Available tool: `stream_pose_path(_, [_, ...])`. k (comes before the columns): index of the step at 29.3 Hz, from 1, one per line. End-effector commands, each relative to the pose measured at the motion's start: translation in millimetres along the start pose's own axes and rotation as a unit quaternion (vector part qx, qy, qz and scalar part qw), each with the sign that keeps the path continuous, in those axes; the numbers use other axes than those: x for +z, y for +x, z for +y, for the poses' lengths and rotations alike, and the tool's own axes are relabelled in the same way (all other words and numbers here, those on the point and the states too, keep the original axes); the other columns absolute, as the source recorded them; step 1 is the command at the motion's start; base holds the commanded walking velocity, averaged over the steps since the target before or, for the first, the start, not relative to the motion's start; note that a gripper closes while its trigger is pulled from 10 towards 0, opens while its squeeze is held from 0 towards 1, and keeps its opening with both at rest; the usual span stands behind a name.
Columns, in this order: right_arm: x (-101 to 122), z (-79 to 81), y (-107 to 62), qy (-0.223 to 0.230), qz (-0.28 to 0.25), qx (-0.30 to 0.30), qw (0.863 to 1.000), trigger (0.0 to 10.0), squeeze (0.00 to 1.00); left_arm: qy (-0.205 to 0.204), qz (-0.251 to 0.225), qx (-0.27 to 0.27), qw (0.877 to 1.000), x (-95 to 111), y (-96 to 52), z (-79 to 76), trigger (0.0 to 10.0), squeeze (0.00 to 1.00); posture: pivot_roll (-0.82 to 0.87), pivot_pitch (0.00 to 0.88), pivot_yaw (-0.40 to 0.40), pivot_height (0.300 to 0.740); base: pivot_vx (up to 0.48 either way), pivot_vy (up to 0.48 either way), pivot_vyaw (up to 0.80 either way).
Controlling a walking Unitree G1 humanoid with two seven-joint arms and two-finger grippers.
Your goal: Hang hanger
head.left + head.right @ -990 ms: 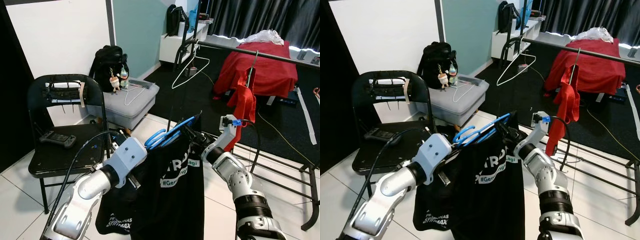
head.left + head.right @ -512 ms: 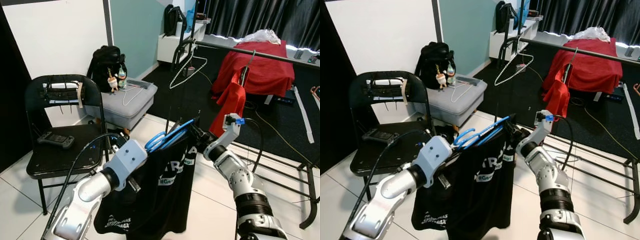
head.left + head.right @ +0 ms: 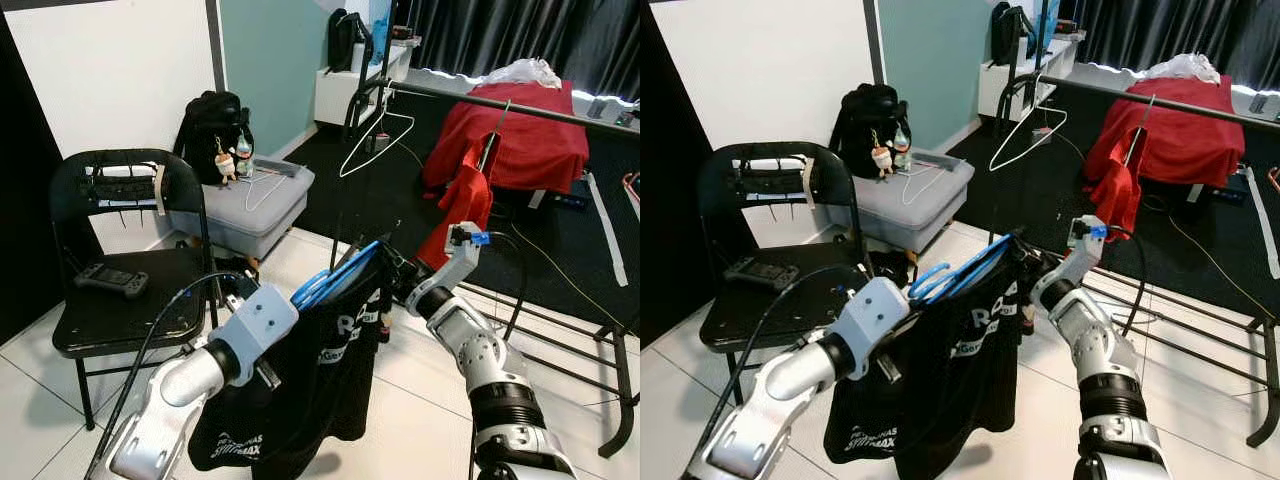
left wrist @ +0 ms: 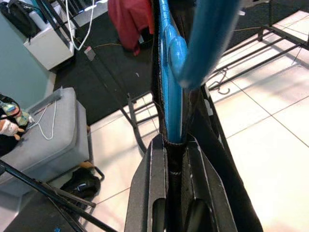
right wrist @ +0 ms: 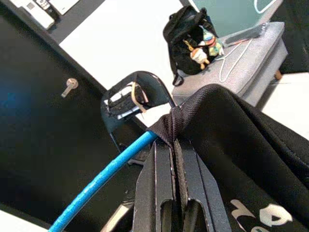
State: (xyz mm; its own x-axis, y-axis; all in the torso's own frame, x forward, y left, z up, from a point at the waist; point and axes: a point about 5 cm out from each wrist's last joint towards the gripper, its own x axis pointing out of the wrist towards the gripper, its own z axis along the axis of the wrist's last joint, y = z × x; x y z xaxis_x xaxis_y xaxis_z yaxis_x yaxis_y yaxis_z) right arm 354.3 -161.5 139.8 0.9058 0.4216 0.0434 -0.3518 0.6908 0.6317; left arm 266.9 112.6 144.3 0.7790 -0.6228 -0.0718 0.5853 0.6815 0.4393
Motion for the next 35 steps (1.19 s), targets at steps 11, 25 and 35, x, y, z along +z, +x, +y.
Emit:
stream_pose_path(11, [-21, 35.3, -3.1, -0.066, 0.082, 0.121, 0.987, 0.0, 0.0, -0.023, 0.074, 0.0, 0.997, -20, -1.3, -0.3, 10.0, 0.0, -0.02, 0.0, -0.042, 0.74, 0.0, 0.0, 0.0])
stream_pose_path(25, [-41, 53.1, -1.8, -0.077, 0.118, 0.157, 0.978, 0.0, 0.0, -0.039, 0.099, 0.011, 0.994, -26, -3.1, 2.4, 10.0, 0.0, -0.02, 0.0, -0.044, 0.74, 0.0, 0.0, 0.0])
stream_pose_path(35, [-71, 65.7, -26.4, -0.098, 0.207, 0.22, 0.948, 0.0, 0.0, -0.069, 0.133, 0.064, 0.987, -37, -8.1, 23.4, 10.0, 0.0, -0.03, 0.0, -0.045, 0.74, 0.0, 0.0, 0.0])
